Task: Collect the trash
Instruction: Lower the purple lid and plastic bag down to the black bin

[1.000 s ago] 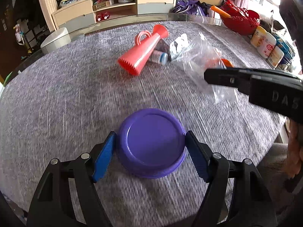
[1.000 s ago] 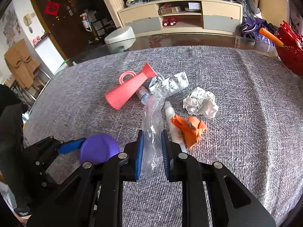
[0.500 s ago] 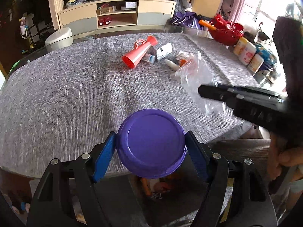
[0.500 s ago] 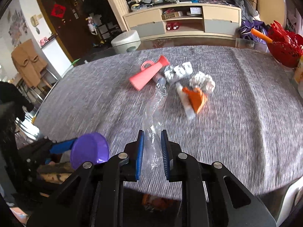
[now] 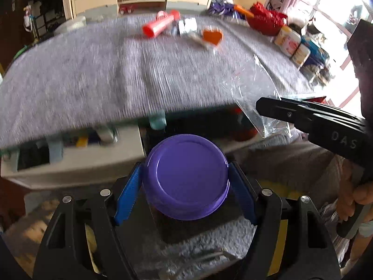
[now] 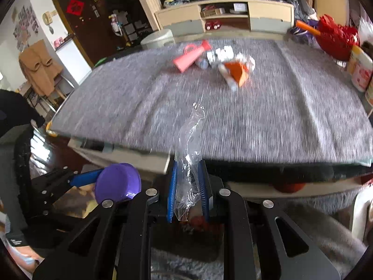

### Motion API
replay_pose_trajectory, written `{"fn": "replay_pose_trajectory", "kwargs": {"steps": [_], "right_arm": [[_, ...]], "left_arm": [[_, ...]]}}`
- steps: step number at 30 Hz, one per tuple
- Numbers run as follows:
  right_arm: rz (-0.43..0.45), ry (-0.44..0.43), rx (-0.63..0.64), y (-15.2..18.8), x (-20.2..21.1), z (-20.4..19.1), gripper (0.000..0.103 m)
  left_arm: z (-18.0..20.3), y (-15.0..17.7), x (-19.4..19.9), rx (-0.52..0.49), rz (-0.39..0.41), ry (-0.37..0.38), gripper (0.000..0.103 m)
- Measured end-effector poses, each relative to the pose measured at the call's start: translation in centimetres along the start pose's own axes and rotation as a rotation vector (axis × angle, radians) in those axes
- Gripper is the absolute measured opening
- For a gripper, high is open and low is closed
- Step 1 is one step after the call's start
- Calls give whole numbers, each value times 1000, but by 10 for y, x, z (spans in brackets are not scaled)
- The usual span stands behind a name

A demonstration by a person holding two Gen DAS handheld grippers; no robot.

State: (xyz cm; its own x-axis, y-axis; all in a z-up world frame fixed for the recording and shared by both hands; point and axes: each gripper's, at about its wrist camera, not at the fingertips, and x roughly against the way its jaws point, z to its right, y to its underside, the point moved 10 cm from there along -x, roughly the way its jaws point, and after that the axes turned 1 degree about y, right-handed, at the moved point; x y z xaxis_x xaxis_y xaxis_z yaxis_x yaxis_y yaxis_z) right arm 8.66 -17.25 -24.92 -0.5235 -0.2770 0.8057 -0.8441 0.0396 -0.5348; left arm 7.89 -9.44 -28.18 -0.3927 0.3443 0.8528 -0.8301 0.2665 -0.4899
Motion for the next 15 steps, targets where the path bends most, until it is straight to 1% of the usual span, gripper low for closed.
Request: {"fn": "replay_pose_trajectory", "kwargs": {"steps": [5,10,13,15], "right_arm": [[-64,-8,-25,34,-18,0,19],[-114,22,-50,57,-42,6,19],[-137,61,-52,71,-52,13,19],[-160,67,-57,78,-60,15,20]], "left_arm": [[3,33,-15,13,-50,9,70],[2,49,-27,27,-81,7,70],[-1,61,-40,45,-116,10,70],[-2,67,-47,53,-133,12,70]]}}
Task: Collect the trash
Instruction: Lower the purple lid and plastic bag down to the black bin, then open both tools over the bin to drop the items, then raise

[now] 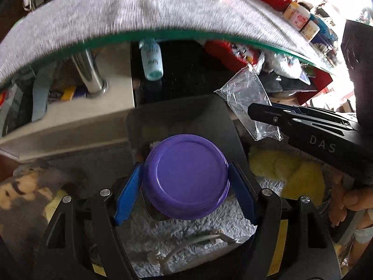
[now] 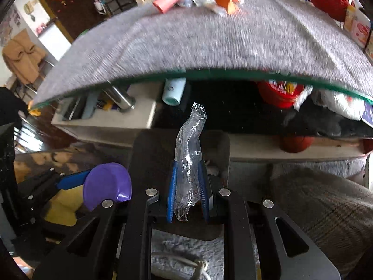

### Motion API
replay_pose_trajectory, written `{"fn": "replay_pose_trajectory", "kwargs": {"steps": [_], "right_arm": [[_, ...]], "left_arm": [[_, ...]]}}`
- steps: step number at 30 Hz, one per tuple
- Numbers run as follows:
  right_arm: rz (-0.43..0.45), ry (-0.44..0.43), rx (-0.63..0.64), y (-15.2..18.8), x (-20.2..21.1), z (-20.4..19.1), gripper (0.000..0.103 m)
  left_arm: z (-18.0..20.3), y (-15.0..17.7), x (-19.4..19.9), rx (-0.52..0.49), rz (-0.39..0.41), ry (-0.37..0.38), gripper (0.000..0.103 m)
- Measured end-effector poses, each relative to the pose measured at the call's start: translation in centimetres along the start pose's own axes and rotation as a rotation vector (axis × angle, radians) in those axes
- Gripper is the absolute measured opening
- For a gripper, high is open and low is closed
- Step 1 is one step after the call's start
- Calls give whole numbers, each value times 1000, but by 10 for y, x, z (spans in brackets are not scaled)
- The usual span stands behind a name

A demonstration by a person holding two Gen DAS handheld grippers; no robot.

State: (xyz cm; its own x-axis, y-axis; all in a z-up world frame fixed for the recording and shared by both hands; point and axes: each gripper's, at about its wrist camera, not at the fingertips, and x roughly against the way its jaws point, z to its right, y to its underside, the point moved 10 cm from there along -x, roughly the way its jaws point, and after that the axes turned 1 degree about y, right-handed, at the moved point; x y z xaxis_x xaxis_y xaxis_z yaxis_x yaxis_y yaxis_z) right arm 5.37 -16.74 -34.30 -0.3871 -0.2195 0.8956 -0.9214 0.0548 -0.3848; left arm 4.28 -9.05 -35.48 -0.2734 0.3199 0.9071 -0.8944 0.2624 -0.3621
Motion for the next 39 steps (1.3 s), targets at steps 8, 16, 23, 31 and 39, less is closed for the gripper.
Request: {"fn": "replay_pose_trajectory", "kwargs": {"steps": [8,16,23,31,39], "right_arm": [[-52,-14,-9,6,-17,1,22],[-56,-25,-35,1,-19,0,34],[-30,-31,-68,-7,-9,6,53],[111,-23,-92,-45,49,17,80],[216,16,-52,-92,95,27,86]], "left_arm": [[-4,8,-17,5,-46,10,71],[-3,7,-22,22,-67,33,72],[-7,2,-16,36,-47,12,90],[-3,-19,21,15,20,-7,95],[-5,-57,70,6,106,-38,95]]}}
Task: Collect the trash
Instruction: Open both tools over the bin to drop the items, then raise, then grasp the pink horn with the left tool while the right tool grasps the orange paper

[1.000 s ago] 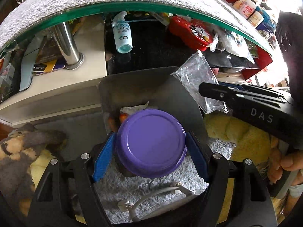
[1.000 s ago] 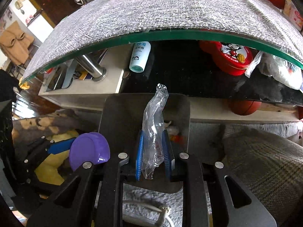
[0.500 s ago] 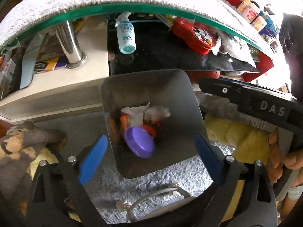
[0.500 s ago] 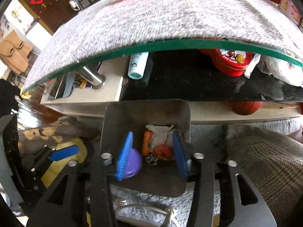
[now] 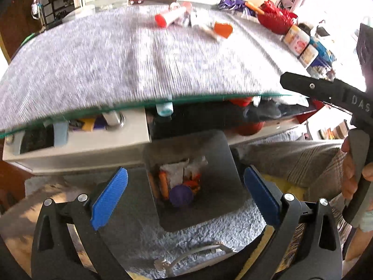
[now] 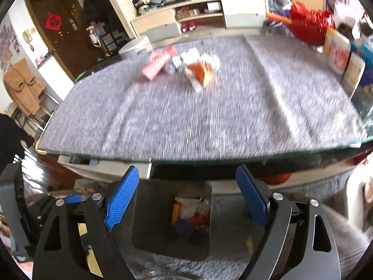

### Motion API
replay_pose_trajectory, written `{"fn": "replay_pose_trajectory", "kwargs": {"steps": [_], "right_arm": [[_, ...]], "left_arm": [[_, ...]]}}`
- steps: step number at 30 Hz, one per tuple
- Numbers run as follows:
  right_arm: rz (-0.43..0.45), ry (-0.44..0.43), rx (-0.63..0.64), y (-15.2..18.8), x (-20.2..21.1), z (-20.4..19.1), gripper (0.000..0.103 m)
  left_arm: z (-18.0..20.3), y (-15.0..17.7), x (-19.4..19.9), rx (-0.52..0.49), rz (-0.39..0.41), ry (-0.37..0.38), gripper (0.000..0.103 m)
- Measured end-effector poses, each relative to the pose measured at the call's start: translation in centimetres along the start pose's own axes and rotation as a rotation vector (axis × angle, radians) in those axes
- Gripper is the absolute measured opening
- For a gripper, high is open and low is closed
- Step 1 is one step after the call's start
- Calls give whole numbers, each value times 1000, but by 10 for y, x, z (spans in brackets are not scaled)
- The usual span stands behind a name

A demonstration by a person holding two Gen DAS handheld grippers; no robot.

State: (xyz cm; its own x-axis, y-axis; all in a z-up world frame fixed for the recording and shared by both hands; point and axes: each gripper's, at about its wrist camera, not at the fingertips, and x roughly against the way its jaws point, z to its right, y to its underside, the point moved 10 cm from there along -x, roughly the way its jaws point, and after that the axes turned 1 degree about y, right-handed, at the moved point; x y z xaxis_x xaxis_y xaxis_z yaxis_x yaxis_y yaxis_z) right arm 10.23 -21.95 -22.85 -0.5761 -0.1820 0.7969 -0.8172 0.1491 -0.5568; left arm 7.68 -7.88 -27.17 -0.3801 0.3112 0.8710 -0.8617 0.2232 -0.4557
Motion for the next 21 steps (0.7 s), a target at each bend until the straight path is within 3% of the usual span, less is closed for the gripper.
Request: {"fn": "replay_pose_trajectory", "kwargs": {"steps": [11,16,21], "right_arm": [[47,41,62,-62,1,2,86],[56,52,64,-93,-11,4,86],[52,58,65,-115,-33,7,86]], "left_arm": [[-22,-83,28,-20,62,-48,95],[-27,-124,23,-61,81,-84,95],[-33,-160,7,-56,86,-72,95]]}}
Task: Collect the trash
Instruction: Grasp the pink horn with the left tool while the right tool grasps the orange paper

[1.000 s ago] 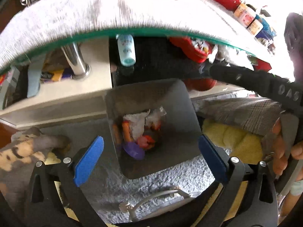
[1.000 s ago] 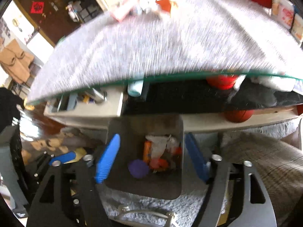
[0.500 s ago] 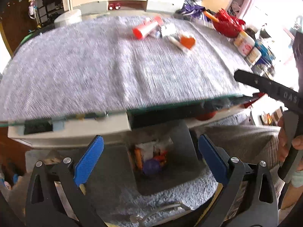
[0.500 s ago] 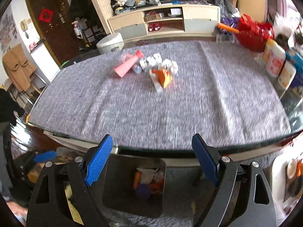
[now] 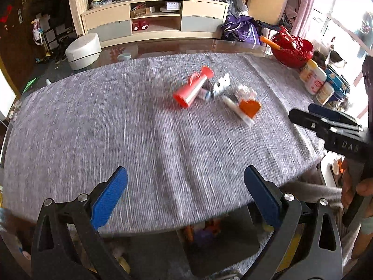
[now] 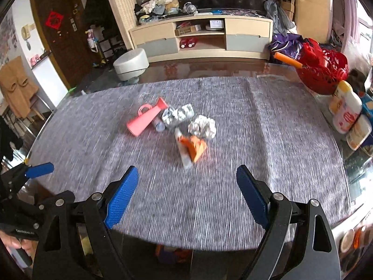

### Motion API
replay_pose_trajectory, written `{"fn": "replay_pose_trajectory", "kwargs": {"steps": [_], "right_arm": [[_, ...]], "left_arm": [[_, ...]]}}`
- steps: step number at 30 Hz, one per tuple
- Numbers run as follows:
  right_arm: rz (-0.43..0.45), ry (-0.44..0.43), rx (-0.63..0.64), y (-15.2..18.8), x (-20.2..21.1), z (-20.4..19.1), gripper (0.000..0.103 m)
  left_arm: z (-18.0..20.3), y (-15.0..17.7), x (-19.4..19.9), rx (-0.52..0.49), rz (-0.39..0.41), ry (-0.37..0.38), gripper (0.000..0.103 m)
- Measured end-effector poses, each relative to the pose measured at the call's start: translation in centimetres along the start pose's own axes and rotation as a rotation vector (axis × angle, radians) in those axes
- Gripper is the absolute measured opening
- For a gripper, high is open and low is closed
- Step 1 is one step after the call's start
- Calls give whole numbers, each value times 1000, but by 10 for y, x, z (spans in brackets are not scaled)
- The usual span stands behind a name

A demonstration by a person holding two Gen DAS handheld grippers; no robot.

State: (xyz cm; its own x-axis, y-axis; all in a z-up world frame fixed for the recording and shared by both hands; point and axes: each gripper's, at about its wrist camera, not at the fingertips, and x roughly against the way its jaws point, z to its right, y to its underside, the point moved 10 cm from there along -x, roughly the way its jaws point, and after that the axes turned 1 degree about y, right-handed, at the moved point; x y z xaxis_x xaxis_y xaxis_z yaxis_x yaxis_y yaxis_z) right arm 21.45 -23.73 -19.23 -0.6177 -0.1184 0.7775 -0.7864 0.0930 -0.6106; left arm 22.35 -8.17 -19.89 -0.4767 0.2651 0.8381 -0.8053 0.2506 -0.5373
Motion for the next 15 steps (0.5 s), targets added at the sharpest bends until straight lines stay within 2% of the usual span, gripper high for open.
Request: {"fn": "replay_pose_trajectory", "kwargs": {"steps": [7,9,11,15], "right_arm": [[-28,0,4,-9,-40,1,85],[-40,-10,-4,-8,-51,3,79],[-53,-28,-20,-8,-59,5,70],[-66,-35,-27,-7,-70,9,62]], "left_arm": [[-14,-36,-37,20,-10,6,95],[-16,-43,-48,24,-18,8,95],[-16,-47,-59,22,-26,17,94],[-14,-56,-79,10,-36,30,93]]}}
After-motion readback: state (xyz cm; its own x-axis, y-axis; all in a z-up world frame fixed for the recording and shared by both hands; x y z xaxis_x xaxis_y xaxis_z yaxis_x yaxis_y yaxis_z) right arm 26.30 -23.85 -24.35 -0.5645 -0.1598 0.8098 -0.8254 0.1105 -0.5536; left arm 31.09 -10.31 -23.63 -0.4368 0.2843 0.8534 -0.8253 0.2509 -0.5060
